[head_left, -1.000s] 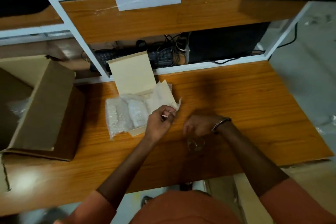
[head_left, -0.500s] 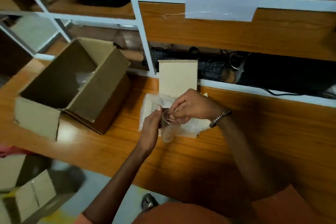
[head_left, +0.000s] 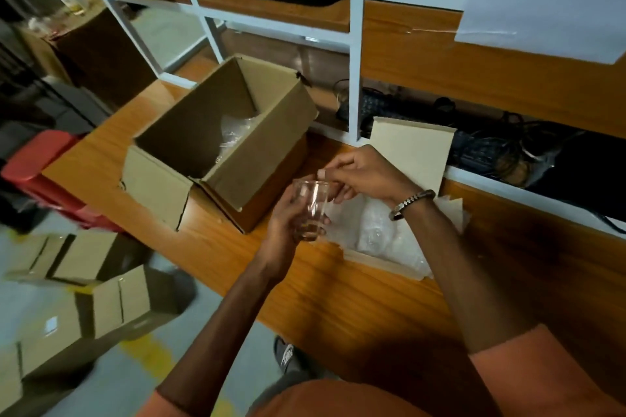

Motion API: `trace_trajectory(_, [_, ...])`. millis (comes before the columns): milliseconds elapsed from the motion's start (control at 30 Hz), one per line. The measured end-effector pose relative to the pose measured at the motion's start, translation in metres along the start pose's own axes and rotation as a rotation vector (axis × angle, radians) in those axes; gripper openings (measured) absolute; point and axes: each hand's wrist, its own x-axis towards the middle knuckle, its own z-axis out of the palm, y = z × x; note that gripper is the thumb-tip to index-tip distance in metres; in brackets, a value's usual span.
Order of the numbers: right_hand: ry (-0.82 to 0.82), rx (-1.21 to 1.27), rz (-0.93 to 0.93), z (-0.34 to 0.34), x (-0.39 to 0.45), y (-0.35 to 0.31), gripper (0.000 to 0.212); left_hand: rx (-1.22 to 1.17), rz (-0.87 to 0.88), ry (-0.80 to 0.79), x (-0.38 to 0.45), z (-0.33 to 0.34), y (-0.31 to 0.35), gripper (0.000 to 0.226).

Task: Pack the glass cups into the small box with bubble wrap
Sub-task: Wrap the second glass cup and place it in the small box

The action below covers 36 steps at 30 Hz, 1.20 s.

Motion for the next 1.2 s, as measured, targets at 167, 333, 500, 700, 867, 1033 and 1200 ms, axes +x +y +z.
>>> trace_trajectory(167, [0.124, -0.011, -0.057, 0.0, 0.015, -0.013, 0.017, -0.077, 0.057, -0.053, 0.014, -0.036, 0.023, 0.055])
trace_trajectory(333, [0.121, -0.08, -0.136, 0.024, 0.059, -0.051, 0.016, -0.014, 0.217, 0.045, 0.036, -0.091, 0.083, 0.056])
trace_trajectory(500, [0.219, -0.394, -0.319, 0.067, 0.136, -0.098, 0.006, 0.036, 0.291, 0.222, 0.053, -0.161, 0.125, 0.044])
trace_trajectory(700, [0.02, -0.964, -0.148, 0.106, 0.245, -0.124, 0.026, -0.029, 0.261, 0.228, 0.081, -0.217, 0.142, 0.039])
trace_trajectory(867, [-0.34, -1.327, 0.108, 0.142, 0.294, -0.115, 0.06, -0.082, 0.229, 0.22, 0.093, -0.24, 0.146, 0.038])
trace_trajectory(1033, [-0.481, -1.529, 0.104, 0.172, 0.302, -0.093, 0.052, -0.141, 0.211, 0.155, 0.096, -0.255, 0.144, 0.037])
trace_trajectory(1200, [-0.339, -1.327, -0.027, 0.157, 0.303, -0.118, 0.021, -0.151, 0.203, 0.109, 0.1, -0.259, 0.139, 0.04])
